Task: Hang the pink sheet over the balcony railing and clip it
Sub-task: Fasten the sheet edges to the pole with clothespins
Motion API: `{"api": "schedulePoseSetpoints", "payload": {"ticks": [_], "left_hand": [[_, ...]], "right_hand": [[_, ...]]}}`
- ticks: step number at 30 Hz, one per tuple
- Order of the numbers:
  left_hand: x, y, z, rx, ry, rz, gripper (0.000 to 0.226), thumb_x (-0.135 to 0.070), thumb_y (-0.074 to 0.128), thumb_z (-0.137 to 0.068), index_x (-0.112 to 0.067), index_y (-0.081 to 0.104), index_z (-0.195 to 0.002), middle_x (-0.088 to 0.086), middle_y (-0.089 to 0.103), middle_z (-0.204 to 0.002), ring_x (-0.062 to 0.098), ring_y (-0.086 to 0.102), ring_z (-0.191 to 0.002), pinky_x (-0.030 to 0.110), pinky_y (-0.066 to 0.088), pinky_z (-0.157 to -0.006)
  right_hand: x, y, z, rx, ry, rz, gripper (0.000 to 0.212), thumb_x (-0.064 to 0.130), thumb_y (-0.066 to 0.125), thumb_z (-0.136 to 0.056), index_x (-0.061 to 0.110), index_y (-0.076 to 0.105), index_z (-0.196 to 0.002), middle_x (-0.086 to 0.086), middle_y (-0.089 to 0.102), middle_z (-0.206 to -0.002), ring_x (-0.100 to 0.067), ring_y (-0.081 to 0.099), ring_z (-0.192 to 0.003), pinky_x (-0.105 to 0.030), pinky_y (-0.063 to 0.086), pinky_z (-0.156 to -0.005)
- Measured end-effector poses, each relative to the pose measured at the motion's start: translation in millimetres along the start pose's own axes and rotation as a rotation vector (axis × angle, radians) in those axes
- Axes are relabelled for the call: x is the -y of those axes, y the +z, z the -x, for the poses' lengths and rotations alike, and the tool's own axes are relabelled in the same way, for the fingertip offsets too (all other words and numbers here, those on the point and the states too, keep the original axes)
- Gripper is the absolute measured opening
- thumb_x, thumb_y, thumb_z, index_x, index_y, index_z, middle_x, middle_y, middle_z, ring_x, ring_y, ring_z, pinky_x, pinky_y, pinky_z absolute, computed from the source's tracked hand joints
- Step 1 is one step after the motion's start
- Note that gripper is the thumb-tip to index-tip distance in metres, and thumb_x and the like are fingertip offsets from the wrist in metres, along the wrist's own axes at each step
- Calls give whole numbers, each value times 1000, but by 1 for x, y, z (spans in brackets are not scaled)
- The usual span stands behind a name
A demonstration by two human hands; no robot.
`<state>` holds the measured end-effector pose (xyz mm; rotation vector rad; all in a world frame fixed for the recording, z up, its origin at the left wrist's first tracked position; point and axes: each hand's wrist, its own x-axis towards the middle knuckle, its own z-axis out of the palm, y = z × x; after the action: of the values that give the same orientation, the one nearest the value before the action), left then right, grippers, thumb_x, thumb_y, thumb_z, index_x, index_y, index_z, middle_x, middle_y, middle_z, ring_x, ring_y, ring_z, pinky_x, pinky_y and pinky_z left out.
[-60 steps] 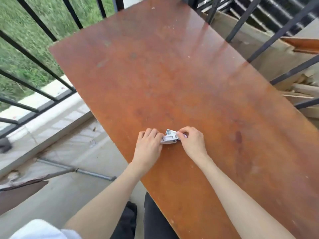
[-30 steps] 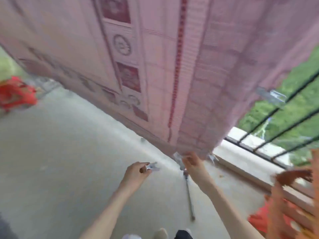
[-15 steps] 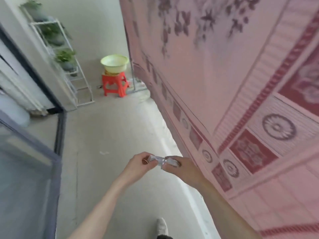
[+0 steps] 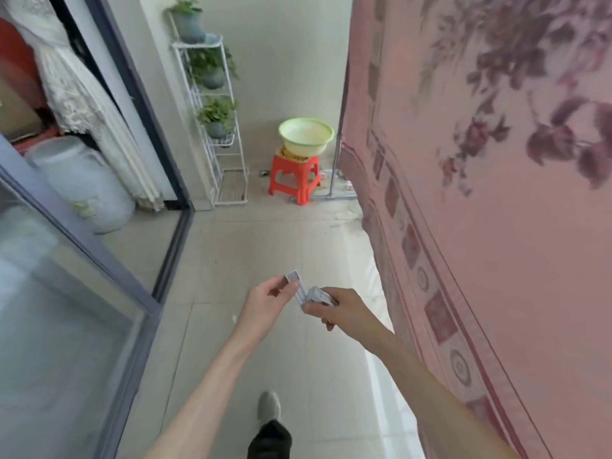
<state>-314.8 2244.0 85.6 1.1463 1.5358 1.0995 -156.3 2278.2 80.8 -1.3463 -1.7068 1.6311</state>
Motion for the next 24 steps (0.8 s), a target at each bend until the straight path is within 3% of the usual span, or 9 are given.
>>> {"api": "schedulePoseSetpoints", "payload": {"ticks": [3,7,9,11,15,18,21,24], "left_hand": [[-3,-17,-74,49,17,14,12,-17,62,-86,-26,67,-81,-23,65,-69,-6,49,-66,7,38,-65],[-10,-49,-190,67,48,-17,11,-15,60,-88,-14,66,-96,-12,66,-87,2,54,-78,8,39,-70],[-22,-67,-248,74,81,-91,14,-15,56,-90,-16,63,-103,-6,66,-93,6,57,-85,7,39,-70],[-32,-81,-306,109,118,-196,20,-17,53,-92,-18,60,-111,-1,65,-98,11,57,-89,4,38,-71],[-41,-90,-380,226,199,-306,26,-23,50,-94,-29,59,-118,0,58,-109,12,56,-102,19,41,-89],[-45,-96,-447,225,164,-273,24,-23,56,-90,-27,63,-113,0,56,-102,10,56,-98,10,39,-82],[-49,-100,-516,209,138,-215,21,-22,63,-85,-26,66,-106,-10,57,-99,5,56,-93,4,38,-74],[-60,-106,-593,213,101,-180,25,-22,66,-83,-20,65,-108,-15,60,-94,0,56,-82,6,41,-72]], "right_hand": [[19,-12,-76,-26,-11,-12,21,20,69,-83,22,60,-63,15,47,-49,-5,45,-51,-19,41,-52],[54,-35,-182,-56,-42,27,3,21,68,-83,24,66,-83,15,47,-56,-3,43,-51,-17,39,-51],[76,-49,-229,-149,-54,2,11,21,68,-83,21,66,-94,9,50,-65,-4,43,-52,-18,40,-52],[98,-65,-279,-255,-58,-43,9,22,68,-83,19,66,-91,8,54,-66,-5,44,-50,-20,41,-53],[121,-89,-352,-256,-71,-50,7,21,68,-82,15,69,-79,16,49,-48,-5,43,-48,-21,41,-52],[128,-108,-417,-242,-11,-37,17,19,69,-81,2,67,-80,14,44,-48,-7,42,-48,-19,41,-51],[136,-130,-482,-185,16,-35,13,17,69,-81,8,64,-74,14,45,-44,-6,43,-47,-15,39,-50],[154,-160,-554,-194,-10,-57,16,17,70,-81,14,62,-67,13,47,-46,-5,44,-45,-13,38,-49]]}}
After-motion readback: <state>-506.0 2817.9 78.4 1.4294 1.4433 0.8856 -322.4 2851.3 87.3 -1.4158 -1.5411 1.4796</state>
